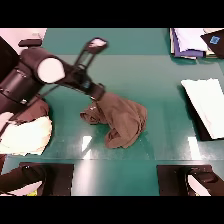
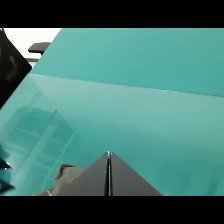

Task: Fold the shirts.

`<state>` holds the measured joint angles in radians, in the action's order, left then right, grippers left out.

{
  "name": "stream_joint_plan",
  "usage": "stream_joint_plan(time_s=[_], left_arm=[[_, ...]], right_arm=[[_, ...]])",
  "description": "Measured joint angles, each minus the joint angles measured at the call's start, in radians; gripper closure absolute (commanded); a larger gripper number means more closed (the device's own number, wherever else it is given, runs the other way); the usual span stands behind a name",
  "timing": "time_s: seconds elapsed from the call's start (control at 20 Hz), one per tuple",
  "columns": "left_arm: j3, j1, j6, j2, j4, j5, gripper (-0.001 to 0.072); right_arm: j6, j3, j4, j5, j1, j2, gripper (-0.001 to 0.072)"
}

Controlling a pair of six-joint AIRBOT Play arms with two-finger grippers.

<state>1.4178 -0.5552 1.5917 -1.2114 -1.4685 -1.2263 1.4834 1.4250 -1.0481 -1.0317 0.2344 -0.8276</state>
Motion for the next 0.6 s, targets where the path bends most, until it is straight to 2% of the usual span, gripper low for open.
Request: stream_joint_plan(time_s=[0.2,0.4,0.6], left_arm=[[-0.253,0.134,0.029,0.068,0.048,0.056,0.0166],[-0.501,0.201,0.051,0.089,0.126,0.227,0.0167],[-0.628,0.221,0.067,0.072,0.17,0.368,0.0167]], right_arm=[[0.0,0.0,-0.002,-0.002,0.0,0.0,0.0695],[-0.001,0.0,-0.002,-0.004,0.0,0.0,0.0695],[-0.001,0.0,-0.002,-0.004,0.0,0.0,0.0695]])
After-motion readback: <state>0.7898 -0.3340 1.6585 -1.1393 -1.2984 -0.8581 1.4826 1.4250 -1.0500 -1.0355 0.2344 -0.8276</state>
